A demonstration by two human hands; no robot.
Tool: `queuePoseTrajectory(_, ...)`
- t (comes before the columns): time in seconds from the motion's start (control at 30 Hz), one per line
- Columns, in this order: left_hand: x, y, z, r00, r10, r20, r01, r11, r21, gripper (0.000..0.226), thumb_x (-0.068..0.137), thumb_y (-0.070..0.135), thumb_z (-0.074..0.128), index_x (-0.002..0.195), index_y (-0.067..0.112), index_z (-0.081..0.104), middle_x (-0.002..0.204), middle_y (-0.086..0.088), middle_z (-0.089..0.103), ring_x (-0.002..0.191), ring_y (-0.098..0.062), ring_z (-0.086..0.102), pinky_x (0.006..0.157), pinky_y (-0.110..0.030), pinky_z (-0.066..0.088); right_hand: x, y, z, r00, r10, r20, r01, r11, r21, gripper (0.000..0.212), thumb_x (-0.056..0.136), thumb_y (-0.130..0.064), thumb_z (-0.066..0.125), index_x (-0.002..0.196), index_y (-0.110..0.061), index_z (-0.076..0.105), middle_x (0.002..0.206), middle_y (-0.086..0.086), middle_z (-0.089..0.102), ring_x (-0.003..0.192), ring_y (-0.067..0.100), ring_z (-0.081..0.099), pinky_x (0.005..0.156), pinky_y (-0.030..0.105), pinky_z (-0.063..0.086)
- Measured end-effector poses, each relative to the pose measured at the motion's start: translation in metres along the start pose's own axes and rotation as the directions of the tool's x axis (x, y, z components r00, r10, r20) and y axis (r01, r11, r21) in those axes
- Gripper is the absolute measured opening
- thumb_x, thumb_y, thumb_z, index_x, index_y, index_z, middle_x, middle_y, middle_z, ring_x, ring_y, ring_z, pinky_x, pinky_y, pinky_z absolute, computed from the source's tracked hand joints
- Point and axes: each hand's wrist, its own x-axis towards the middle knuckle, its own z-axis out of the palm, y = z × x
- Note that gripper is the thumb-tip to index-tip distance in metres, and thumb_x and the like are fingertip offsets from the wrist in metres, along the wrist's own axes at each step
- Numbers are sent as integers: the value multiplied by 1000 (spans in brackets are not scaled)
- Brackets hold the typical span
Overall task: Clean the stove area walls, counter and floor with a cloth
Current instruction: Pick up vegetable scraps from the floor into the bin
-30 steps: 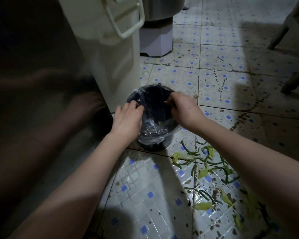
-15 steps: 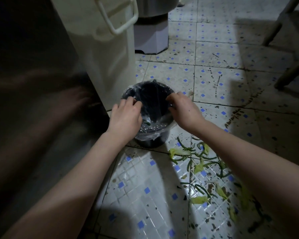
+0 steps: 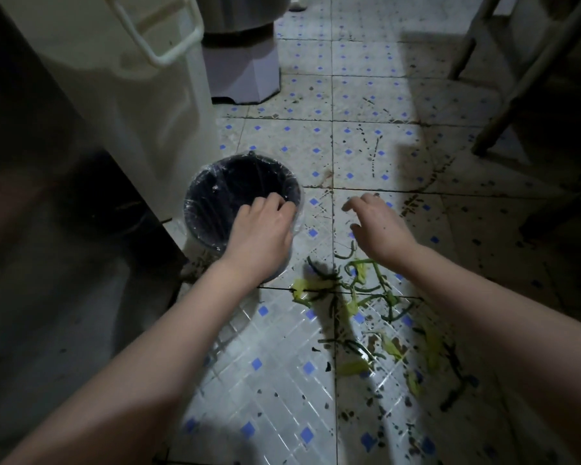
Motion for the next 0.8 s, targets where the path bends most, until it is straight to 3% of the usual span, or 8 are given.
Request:
queuePoseTrajectory(0.23,5,30,25,992,105,73,-99,992,-81,30,91,15,46,120,12,53,119,-7,53,107,-28,49,87,-40,41,-21,28,13,994,40,106,-30,995,-100,39,89,-4,50,126,-14,47,123,11,51,109,29,49,85,39,46)
queuePoseTrajectory(0.5,1,41,73,964,178,196,-163,983,-89,29,92,13,45,120,13,51,118,-7,54,105,-24,50,85,-34,42,-27,54,41,984,92,152,-78,992,-96,40,87,-1,49,126,-14,49,118,11,53,103,28,52,80,38,47)
queuePoseTrajectory(0.8,-4,41,135,912,100,397,-99,995,-23,32,91,15,46,123,14,44,120,-8,51,108,-26,50,83,-35,41,-30,82,82,953,165,254,-150,986,-77,35,90,-11,52,124,-16,50,116,9,53,102,27,51,78,38,47)
